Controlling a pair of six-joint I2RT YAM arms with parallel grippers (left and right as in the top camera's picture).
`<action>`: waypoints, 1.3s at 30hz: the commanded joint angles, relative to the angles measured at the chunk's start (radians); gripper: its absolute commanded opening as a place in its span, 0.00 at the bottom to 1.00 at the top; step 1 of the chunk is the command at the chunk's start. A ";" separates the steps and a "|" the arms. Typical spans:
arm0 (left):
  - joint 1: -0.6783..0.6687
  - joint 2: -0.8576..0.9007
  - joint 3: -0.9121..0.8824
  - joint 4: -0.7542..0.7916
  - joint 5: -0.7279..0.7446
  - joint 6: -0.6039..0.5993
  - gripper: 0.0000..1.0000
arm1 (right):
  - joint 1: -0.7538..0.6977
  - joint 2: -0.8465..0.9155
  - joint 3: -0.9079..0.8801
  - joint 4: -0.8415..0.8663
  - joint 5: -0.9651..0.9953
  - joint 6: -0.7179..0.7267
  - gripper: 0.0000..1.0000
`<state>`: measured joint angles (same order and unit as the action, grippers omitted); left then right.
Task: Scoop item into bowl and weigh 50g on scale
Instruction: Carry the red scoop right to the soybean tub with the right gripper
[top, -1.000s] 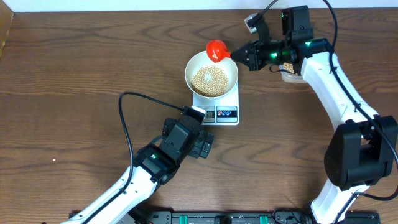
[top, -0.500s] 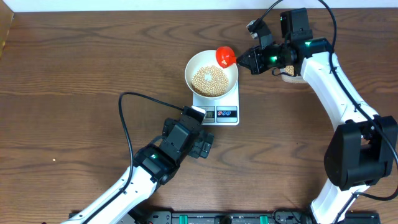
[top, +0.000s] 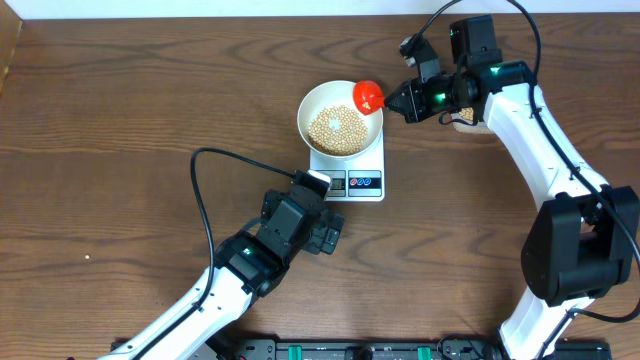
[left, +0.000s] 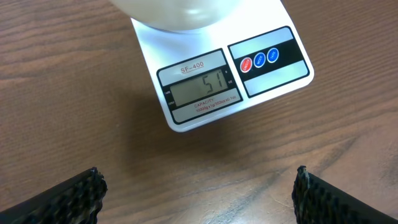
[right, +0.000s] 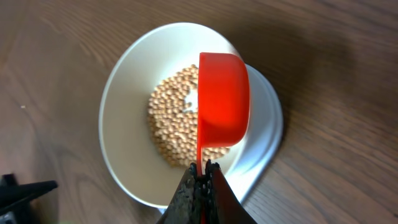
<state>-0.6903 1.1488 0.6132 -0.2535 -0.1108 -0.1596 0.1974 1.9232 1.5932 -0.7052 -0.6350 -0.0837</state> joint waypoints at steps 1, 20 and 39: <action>-0.002 -0.006 -0.007 0.001 -0.002 0.005 0.98 | -0.007 -0.025 0.021 -0.004 0.061 -0.001 0.01; -0.002 -0.006 -0.007 0.001 -0.002 0.005 0.98 | -0.009 -0.027 0.023 0.034 -0.012 -0.014 0.01; -0.002 -0.006 -0.007 0.001 -0.002 0.005 0.98 | -0.225 -0.238 0.032 0.003 -0.332 0.022 0.01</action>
<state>-0.6903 1.1488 0.6132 -0.2535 -0.1108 -0.1596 0.0463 1.7359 1.6043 -0.6731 -0.8349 -0.0658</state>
